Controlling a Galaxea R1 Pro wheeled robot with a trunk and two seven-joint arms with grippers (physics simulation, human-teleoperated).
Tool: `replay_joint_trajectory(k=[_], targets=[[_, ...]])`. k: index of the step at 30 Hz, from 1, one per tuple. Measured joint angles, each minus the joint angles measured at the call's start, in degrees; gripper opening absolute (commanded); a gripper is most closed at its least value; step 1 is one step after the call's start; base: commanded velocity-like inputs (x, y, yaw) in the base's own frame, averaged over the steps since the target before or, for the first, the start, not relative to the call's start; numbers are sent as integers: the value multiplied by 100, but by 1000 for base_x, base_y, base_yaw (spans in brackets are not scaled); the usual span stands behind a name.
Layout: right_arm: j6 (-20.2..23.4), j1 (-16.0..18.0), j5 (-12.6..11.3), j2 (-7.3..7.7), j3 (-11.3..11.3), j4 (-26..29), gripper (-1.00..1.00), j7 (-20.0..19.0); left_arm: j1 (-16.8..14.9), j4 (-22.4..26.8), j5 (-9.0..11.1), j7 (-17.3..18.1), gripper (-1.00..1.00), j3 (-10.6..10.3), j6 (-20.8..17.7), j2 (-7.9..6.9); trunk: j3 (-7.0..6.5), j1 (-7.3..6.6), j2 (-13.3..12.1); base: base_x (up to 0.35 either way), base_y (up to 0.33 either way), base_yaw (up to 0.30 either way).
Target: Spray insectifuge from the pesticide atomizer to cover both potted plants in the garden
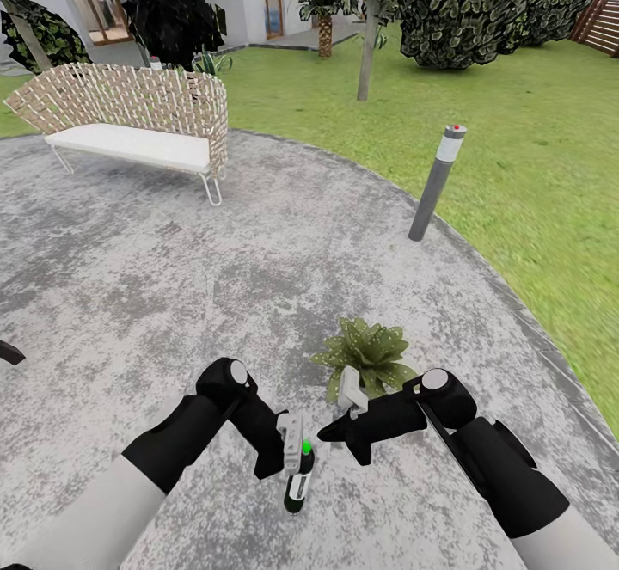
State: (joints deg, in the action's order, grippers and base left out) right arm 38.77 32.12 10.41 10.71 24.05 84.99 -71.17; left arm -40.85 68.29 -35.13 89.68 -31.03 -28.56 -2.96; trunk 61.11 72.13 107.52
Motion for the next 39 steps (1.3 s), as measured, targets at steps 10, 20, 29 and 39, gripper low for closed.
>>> replay_joint_trajectory(k=[10, 20, 29, 39], targets=[[0, 0, 0, 0, 0, 0, -100, 0, -145, 1, 1, 0, -100, 0, -88, 9, 0, 0, 0, 0, 0, 0], [0, 0, 0, 6, 0, 0, -100, 0, -147, 8, 3, 0, -100, -60, -89, 139, 0, 0, 0, 0, 0, 0], [0, 0, 0, 9, 0, 0, -100, 0, -147, 18, 10, 0, -100, -123, -89, 141, 0, 0, 0, 0, 0, 0], [0, 0, 0, 9, 0, 0, -100, 0, -147, 18, 10, 0, -100, -123, -89, 137, 0, 0, 0, 0, 0, 0]])
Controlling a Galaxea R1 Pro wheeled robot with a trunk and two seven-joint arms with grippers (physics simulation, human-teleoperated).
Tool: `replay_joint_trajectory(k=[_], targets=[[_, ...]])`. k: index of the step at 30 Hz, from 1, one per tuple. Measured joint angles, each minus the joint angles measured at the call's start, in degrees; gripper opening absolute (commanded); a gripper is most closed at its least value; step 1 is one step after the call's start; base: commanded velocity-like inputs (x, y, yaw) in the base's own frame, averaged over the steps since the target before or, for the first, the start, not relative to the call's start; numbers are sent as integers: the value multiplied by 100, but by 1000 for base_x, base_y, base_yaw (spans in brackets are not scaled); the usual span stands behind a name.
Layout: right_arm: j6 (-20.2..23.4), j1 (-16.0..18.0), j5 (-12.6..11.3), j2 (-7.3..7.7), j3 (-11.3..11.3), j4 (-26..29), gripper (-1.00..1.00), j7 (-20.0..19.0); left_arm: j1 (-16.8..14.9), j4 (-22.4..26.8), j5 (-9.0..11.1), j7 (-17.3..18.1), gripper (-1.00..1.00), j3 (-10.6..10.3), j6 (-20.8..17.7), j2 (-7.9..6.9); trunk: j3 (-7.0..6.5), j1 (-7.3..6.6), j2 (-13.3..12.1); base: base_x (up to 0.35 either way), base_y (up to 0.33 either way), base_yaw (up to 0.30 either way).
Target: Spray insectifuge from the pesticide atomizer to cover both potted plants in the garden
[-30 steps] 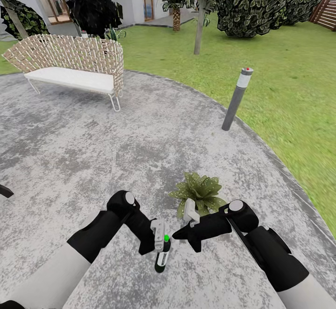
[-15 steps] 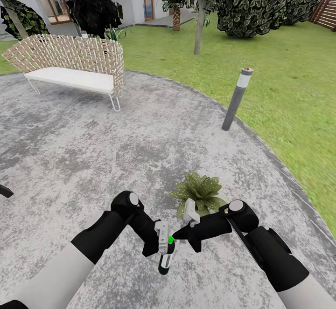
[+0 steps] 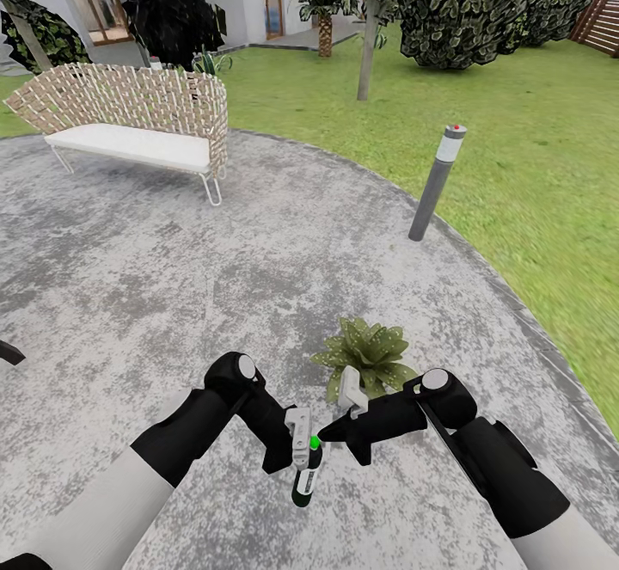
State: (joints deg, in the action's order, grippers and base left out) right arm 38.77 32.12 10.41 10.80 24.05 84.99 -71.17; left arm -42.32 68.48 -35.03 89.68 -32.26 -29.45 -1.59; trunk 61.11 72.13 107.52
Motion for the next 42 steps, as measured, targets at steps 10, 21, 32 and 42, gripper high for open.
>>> replay_joint_trajectory(k=[10, 21, 32, 42], targets=[[0, 0, 0, 0, 0, 0, -100, 0, 7, 6, 0, 0, -100, -3, 0, 3, 0, 0, 0, 0, 0, 0], [0, 0, 0, 0, 4, 0, -100, 0, 8, 10, 4, -3, -100, -12, 0, 148, 0, 0, 0, 0, 0, 0], [1, 0, 0, 0, 4, 0, -100, 0, -1, 11, 8, -7, -100, -16, 0, 167, 0, 0, 0, 0, 0, 0], [0, 0, 0, 0, 5, 0, -100, 0, 8, 1, 6, -5, -100, -5, 0, 159, 0, 0, 0, 0, 0, 0]])
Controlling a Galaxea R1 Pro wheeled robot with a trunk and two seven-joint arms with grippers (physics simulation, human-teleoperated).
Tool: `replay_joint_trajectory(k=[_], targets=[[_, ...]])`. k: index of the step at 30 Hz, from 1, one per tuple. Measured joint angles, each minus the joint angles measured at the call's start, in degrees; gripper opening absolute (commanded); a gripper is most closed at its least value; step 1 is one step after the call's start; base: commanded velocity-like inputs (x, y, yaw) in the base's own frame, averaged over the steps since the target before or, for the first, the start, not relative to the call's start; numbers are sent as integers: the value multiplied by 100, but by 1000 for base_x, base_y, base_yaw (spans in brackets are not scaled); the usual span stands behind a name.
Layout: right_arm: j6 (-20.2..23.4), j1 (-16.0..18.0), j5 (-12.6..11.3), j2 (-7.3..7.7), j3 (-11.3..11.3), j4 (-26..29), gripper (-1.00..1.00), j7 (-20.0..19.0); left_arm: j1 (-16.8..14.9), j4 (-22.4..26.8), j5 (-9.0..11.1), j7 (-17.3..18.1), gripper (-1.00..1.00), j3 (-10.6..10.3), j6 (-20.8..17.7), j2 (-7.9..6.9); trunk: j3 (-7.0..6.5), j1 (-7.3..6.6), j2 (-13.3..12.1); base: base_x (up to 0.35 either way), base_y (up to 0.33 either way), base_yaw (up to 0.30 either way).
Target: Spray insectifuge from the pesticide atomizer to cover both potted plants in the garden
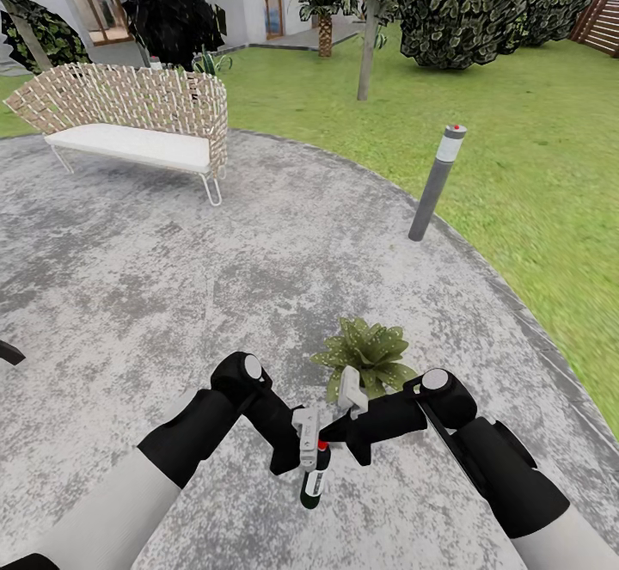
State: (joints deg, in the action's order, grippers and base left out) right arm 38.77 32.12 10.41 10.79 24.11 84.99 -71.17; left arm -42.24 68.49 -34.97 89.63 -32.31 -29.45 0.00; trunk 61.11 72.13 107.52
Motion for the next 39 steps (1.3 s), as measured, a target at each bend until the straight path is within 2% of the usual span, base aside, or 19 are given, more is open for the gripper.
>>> replay_joint_trajectory(k=[16, 25, 30, 32, 36, 38, 39], targets=[[0, 0, 0, 0, 3, 0, -100, 0, 8, -31, -1, 1, -100, 21, 39, -2, 0, 0, 0, 0, 0, 0], [0, 0, 0, 0, 3, 0, -100, 0, 67, -54, -7, 7, -100, 56, 170, -77, 0, 0, 0, 0, 0, 0], [0, 0, 0, 0, 3, 0, -100, 0, 86, -62, -9, 8, -100, 60, 425, -268, 0, 0, 0, 0, 0, 0], [0, 0, 0, 0, 3, 0, -100, 0, 88, -63, -10, 9, -100, 65, 480, -458, 0, 0, 0, 0, 0, 0], [0, 0, 0, 0, 3, 0, -100, 0, 89, -69, -6, 9, -100, 72, 498, -747, 0, 0, 0, 0, 0, 0], [0, 0, 0, 0, 3, 0, -100, 0, 89, -71, -4, 9, -100, 183, 500, -877, 0, 0, 0, 0, 0, 0], [0, 0, 0, 0, 3, 0, -100, 0, 88, -70, -6, 8, -100, 318, 503, -929, 0, 0, 0, 0, 0, 0]])
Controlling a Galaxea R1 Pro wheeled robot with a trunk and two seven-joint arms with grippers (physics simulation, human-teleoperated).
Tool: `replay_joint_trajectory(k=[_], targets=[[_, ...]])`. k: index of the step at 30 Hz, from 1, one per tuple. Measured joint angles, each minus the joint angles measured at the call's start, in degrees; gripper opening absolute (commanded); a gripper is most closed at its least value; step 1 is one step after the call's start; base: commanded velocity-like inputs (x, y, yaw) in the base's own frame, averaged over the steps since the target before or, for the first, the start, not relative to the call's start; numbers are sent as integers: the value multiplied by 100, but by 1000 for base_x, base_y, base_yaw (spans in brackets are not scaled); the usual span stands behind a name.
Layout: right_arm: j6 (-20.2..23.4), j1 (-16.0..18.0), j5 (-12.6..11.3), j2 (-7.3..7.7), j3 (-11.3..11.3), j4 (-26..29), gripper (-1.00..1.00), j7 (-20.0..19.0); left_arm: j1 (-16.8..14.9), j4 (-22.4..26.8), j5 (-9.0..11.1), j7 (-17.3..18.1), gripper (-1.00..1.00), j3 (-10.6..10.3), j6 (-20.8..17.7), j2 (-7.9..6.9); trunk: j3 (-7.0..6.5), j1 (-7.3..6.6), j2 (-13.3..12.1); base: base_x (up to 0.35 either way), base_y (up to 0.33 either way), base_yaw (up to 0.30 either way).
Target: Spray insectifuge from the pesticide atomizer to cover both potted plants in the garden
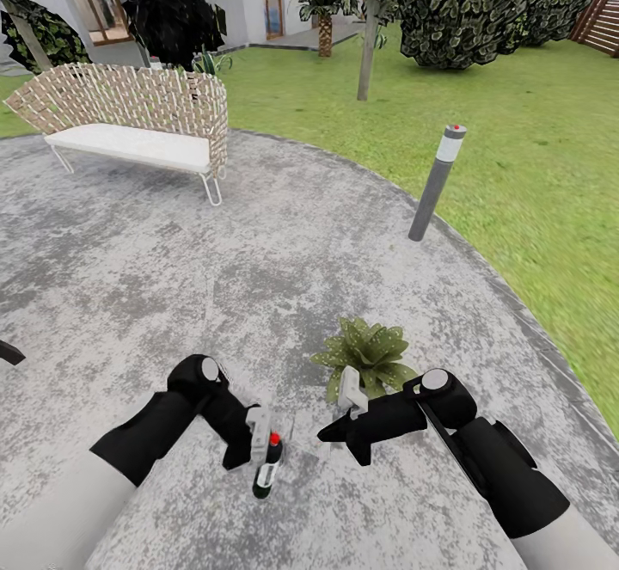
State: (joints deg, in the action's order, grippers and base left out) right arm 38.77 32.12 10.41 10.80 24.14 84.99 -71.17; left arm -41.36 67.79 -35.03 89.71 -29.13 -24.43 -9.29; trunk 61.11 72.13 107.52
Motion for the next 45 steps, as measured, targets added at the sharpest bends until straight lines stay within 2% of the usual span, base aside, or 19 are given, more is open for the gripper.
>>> replay_joint_trajectory(k=[5, 9, 12, 14, 16, 17, 18, 19, 21, 24, 26, 28, 30, 32, 35, 37, 39, 42, 45], targets=[[0, 0, 0, 21, -6, 0, -100, 2, 0, -1, 2, 0, -100, 463, 82, -141, 0, 0, 0, 0, 0, 0], [0, 0, 9, 36, -22, -5, -100, 10, 0, -1, -1, 0, -100, 930, 93, -235, 0, 0, 0, 0, 0, 0], [2, 0, 83, 54, -28, -15, -100, 37, 0, -1, -3, -1, -100, 1394, 81, -252, 0, 0, 0, 0, 0, 0], [23, 0, 264, 56, -51, -14, -100, 57, 0, 5, -3, -2, -100, 1748, 32, -250, 0, 0, 0, 0, 0, 0], [42, 0, 480, 65, -107, -8, -100, 80, -1, 7, -5, -250, -100, 2129, -41, -240, 0, 0, 0, 0, 0, 0], [46, 1, 573, 73, -352, -9, -100, 217, -1, 8, -10, -658, -100, 2431, -260, -222, 0, 0, 0, 0, 0, 0], [49, 1, 602, 75, -616, -9, -100, 379, 0, 13, -9, -900, -100, 2607, -427, -215, 0, 0, 0, 0, 0, 0], [46, 2, 634, 74, -1137, -9, -100, 721, 0, 29, -11, -1234, -100, 2852, -651, -211, 0, 0, 0, 0, 0, 0], [51, 2, 669, 64, -2381, -8, -100, 1395, 51, 56, -9, -1822, -100, 3348, -866, -209, 0, 0, 0, 0, 0, 0], [59, 0, 664, 37, -3685, 0, -100, 1657, 271, 83, -5, -2481, -100, 3824, -944, -139, 0, 0, 0, 0, 0, 0], [47, 0, 672, 15, -4783, 1, -100, 1695, 571, 93, 3, -2681, -100, 4016, -968, 123, 1, 0, 0, 0, 0, 0], [31, -1, 645, -3, -5552, 0, -100, 1697, 834, 98, 9, -2732, -100, 4066, -968, 402, 1, 0, 0, 0, 0, 0], [17, -2, 634, -156, -5888, 2, -100, 1710, 1064, 98, 6, -2750, -100, 4079, -957, 636, 1, 0, 0, 0, 0, 0], [-6, -2, 635, -342, -6039, 2, -100, 1734, 1165, 117, 3, -2775, -100, 4082, -950, 748, 0, 0, 0, 0, 0, 0], [-252, -2, 640, -460, -6243, -7, -100, 1755, 1205, 129, 7, -2831, -100, 4093, -948, 789, 0, 0, 0, 0, 0, 0], [-711, -2, 651, -526, -6318, -14, -100, 1816, 1211, 130, 5, -2901, -100, 4118, -946, 793, 0, 0, 0, 0, 0, 0], [-1132, -2, 654, -644, -6354, -9, -100, 2067, 1218, 126, 0, -3361, -100, 4169, -948, 798, 0, 0, 0, 0, 0, 0], [-1274, -2, 657, -772, -6380, -8, -100, 2214, 1225, 126, 12, -4030, -100, 4185, -962, 804, 0, 0, 0, 0, 0, 0], [-1312, -2, 659, -807, -6492, -6, -100, 2435, 1230, 143, 23, -4225, -100, 4186, -970, 804, 0, 0, 0, 0, 0, 0]])
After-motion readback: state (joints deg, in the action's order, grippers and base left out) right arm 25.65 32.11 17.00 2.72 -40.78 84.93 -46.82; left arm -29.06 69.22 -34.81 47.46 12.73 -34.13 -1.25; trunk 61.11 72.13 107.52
